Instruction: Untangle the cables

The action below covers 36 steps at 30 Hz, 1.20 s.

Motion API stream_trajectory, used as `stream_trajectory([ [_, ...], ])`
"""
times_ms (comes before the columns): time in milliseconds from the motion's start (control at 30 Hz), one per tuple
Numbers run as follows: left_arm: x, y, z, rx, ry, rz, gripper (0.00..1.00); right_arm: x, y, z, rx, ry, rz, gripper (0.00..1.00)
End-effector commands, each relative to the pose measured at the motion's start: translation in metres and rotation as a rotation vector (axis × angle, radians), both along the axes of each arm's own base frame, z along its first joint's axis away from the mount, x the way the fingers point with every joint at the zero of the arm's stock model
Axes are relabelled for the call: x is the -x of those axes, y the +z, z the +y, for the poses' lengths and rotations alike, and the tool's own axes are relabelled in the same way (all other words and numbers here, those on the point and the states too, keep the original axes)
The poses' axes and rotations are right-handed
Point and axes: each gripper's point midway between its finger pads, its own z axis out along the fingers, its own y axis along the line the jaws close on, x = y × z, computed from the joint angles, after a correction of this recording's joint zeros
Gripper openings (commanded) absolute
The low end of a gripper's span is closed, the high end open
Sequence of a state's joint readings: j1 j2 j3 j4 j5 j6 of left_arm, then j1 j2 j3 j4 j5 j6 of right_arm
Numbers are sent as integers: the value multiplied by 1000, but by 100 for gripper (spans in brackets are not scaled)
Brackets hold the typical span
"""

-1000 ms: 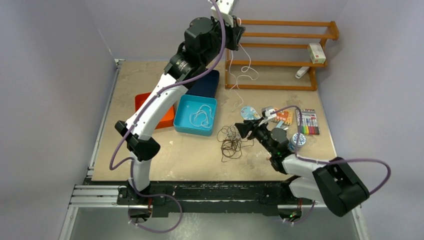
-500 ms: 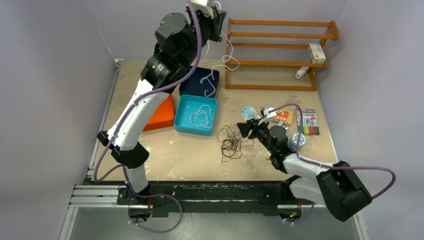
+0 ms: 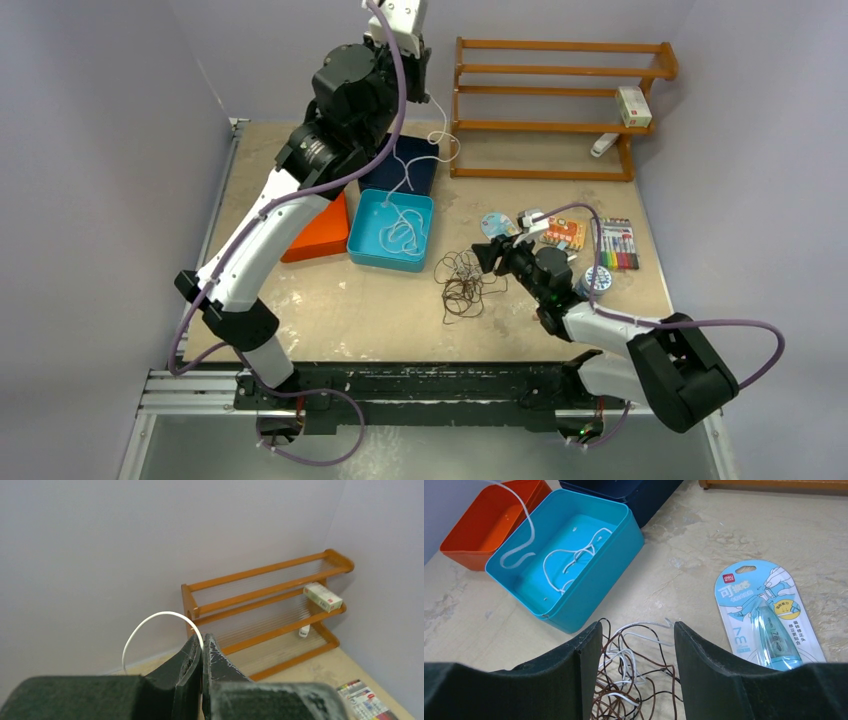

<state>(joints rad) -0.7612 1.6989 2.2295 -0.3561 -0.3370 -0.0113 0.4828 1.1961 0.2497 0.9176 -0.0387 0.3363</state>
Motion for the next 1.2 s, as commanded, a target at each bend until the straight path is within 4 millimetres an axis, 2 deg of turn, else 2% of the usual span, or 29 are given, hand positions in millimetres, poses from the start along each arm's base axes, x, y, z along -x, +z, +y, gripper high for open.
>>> stream_trajectory([
  [0,6,7,25,9,77,-24,0,-11,29,7,-30,7,-83,57],
  [767,-5,-89,50,-125,243,126,0,-14,27,10,-20,17,-77,58],
  [1167,-20,-162,80,-136,333,260,0,-15,30,9,-13,11,-84,58],
])
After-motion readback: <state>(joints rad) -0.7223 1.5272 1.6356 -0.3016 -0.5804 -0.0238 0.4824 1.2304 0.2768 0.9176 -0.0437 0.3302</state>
